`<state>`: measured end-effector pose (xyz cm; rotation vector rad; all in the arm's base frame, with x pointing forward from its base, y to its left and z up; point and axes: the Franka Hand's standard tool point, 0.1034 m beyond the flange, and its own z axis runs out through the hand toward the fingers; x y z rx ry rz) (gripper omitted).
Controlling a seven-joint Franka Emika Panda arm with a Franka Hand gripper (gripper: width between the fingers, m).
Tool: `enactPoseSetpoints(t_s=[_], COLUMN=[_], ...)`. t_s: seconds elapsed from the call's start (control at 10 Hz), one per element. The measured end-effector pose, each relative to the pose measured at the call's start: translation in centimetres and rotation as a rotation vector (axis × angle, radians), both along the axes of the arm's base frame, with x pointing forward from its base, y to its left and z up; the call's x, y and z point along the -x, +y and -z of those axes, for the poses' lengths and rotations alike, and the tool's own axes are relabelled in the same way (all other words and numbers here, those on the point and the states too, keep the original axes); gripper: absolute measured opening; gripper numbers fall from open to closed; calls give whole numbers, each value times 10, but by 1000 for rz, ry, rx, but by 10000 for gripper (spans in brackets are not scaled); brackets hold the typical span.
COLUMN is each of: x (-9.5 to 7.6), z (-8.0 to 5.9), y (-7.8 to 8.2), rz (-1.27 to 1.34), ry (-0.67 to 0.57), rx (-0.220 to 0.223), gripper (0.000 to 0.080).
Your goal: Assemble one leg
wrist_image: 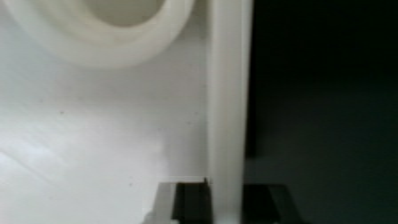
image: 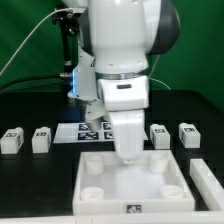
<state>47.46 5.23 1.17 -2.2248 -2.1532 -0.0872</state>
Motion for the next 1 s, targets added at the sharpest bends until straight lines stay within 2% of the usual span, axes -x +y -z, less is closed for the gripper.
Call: enactPoseSetpoints(t_s=[0.2, 0.7, 0.8, 0.9, 1.0], x=[-12, -15, -15, -15, -15], z=[0, 0, 0, 0, 0], y=[16, 16, 15, 15, 15], rz=[12, -19, -16, -15, -14], ry=[-13, -20, -19, -19, -19], rx=[-15, -12, -12, -12, -12], gripper=[61, 61, 132, 132, 315])
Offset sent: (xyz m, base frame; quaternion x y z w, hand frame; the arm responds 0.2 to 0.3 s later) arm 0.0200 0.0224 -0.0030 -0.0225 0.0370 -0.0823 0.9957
